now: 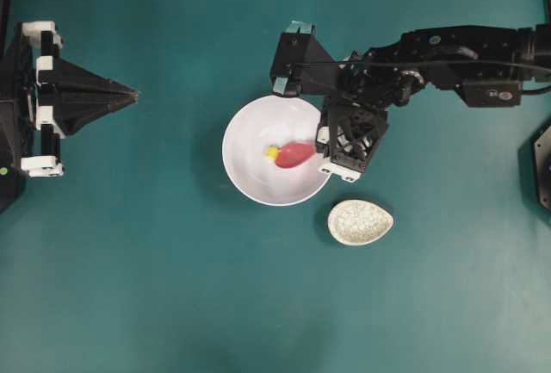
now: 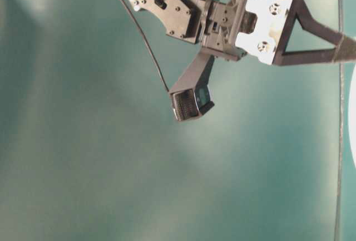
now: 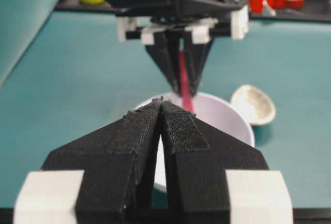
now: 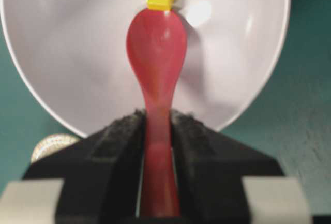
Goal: Scoop the yellow hexagonal prism block from the bowl with a spoon using the right arm.
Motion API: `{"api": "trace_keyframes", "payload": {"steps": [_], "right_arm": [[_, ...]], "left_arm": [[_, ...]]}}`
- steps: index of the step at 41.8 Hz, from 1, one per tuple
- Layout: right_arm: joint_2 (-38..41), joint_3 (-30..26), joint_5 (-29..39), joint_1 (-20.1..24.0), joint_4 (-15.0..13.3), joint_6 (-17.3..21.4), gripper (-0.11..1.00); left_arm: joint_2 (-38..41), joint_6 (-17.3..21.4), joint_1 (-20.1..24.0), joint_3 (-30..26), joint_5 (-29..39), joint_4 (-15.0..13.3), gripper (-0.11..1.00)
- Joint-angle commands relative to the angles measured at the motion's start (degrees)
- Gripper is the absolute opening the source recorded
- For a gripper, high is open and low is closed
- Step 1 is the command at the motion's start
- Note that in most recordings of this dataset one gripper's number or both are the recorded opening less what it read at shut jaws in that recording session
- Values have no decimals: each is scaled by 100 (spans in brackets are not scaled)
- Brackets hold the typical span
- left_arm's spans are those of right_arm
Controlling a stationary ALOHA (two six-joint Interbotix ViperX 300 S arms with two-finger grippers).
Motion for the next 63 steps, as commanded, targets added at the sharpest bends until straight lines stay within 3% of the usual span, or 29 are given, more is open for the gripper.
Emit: {"api": "trace_keyframes", "payload": {"steps": [1,29,63], "right_arm": [[-79,-123,-149,9,-9,-26,21],[-70,-114,-1028,9,-167,-44,21],[-422,-53,-1283,18,-211,-35,21]], "left_arm": [[18,0,9,-114,0,18,1],[26,0,9,-114,114,18,1],[26,0,18,-114,123,18,1]]}}
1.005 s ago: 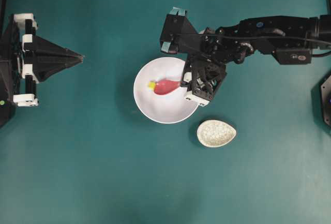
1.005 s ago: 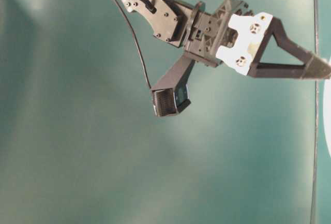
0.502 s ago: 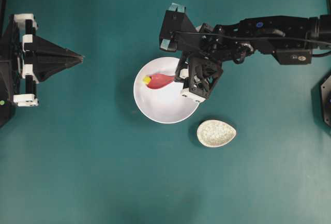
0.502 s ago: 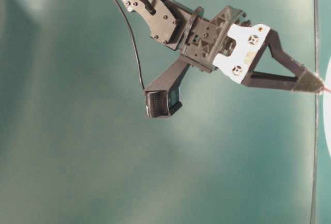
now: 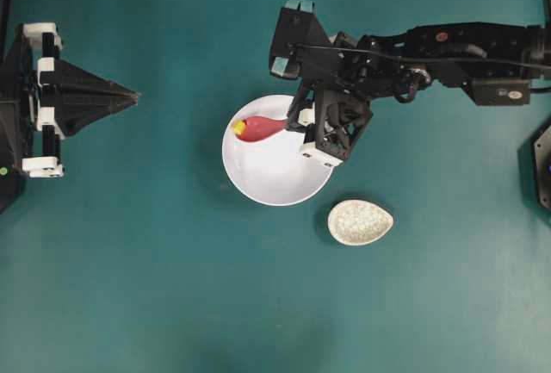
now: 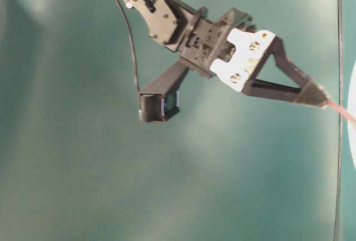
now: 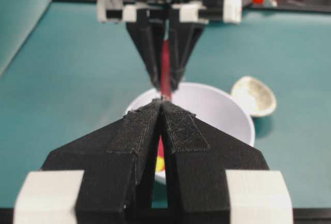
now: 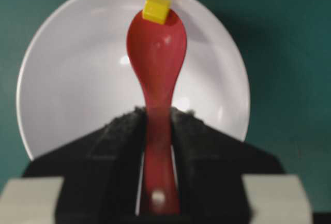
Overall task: Scoop the yellow hexagonal prism block from the bowl with a spoon using the right arm.
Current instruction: 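Raise the spoon carrying the yellow block up out of the bowl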
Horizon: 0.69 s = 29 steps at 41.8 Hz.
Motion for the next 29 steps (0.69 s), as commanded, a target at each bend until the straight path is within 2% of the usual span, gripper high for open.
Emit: {"api": "trace_keyframes", "payload": {"steps": [1,10,15,29], "right_arm": [[-246,-53,-53,18,-9,0,21],[-519,0,-281,18,-35,-26,21],[-756,88,-571,18,-141,-141,21],[-1907,659,-2250,18,-413,-536,21]], "left_arm": [[18,0,18,-114,-26,18,1],[26,0,18,-105,-26,18,1],[18,0,18,-105,-26,18,1],[18,0,9,-105,79,18,1]]}}
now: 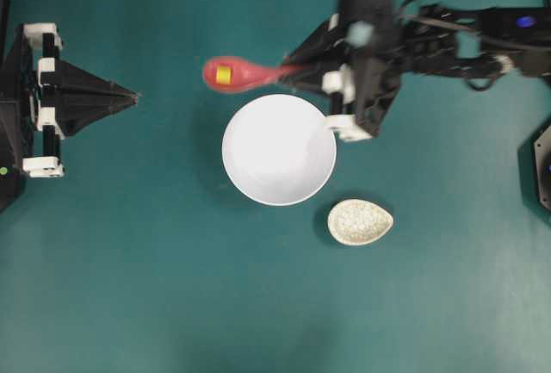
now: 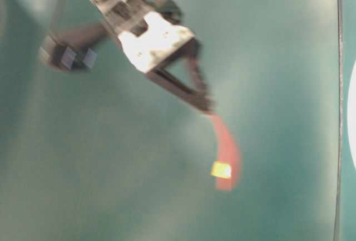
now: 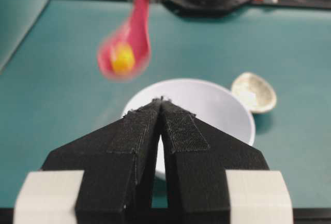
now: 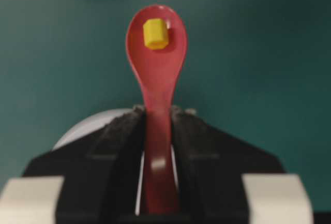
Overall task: Scoop the yellow hexagonal prism block from the bowl with a spoon using the right arm.
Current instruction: 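Raise the spoon carrying the yellow block up out of the bowl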
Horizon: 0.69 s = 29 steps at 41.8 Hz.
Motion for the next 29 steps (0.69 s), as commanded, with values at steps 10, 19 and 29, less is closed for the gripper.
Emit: {"api": "trace_keyframes", "payload": {"steps": [10,19,29], "right_arm": [[-1204,668,-1037,0,-53,-88,21],[-1354,756,-993,0,-53,-79,21],[-1318,729,-879,9,-53,-70,21]], "left_arm": [[-9,0,9,-105,26,18,1],[-9,0,18,-105,9,18,1],[-18,0,9,-105,26,18,1]]}}
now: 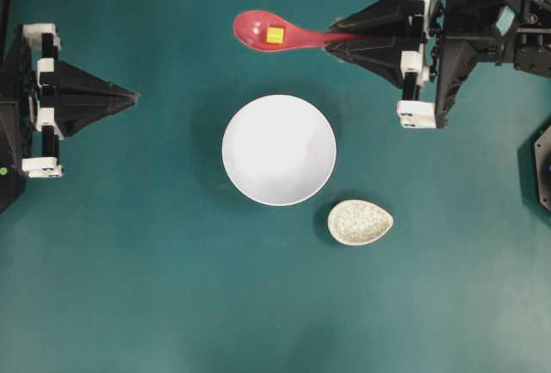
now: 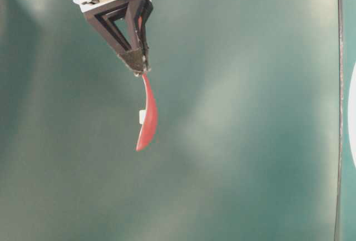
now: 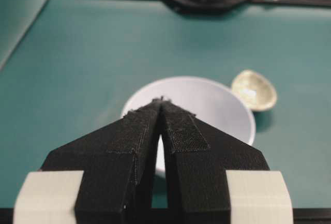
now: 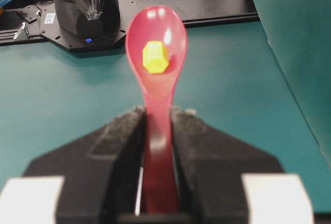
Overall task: Scoop the yellow hexagonal prism block from the bowl with a spoon using the right arm.
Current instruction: 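Raise the spoon carrying the yellow block up out of the bowl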
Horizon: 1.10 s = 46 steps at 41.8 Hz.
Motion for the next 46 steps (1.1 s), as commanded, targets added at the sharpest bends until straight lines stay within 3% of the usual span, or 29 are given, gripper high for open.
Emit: {"api": "trace_keyframes", "payload": {"steps": [1,13,27,46], "right_arm": [[-53,-97,0,9,-9,0,21],[-62,-88,97,9,62,123,21],[-105,-62,255,9,167,686,21],[-114,-62,870,9,62,650,21]], "left_arm": [[18,0,9,-105,-18,9,1],[18,0,9,-105,-18,9,1],[18,-9,9,-105,-35,9,1],[-18,-9,18,-114,-53,9,1]]}}
